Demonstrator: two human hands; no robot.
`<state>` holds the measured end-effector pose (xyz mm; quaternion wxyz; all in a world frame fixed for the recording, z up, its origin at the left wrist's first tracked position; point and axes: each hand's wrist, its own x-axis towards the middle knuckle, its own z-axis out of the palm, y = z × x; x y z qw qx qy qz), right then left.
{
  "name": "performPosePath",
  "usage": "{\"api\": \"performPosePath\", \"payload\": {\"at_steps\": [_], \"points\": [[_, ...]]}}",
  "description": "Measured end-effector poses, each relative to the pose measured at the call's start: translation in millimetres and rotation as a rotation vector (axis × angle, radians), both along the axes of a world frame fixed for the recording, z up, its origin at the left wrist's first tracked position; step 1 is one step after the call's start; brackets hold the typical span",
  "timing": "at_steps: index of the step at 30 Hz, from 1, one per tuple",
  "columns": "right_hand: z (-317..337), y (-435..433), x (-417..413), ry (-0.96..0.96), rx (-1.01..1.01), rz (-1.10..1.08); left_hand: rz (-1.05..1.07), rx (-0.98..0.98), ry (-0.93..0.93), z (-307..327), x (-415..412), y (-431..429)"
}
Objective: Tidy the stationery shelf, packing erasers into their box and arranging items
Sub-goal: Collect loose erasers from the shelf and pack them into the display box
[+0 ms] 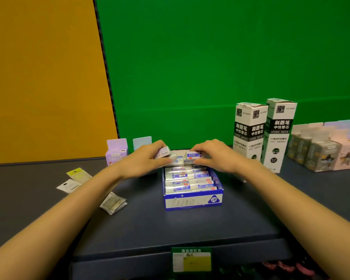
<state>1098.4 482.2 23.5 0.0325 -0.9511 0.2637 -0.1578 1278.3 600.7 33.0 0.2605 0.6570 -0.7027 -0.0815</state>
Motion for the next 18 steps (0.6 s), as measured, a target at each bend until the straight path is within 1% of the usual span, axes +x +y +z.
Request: {"api": "performPosePath", "payload": {"at_steps": [6,10,13,18], "points": [[-5.8,-2.1,3.2,0.078,-0.067,-0.008,-0.028,-0.061,0.021,-4.9,2.0,-12.4],[-6.5,-3.0,2.3,0.089,-0.088,-0.013,-0.080,-0.054,0.035,-5.8,0.3,-17.5],[-5.4,-3.2,0.2,0.056,-0.086,-0.006,-0.091,-0.033,0.026,-6.8,0.9,-22.1],[-4.7,-1.8,-5.5,-0.019,-0.023,0.005,-0.065,-0.005,-0.028,-11.4,2.0,-28.7]]}}
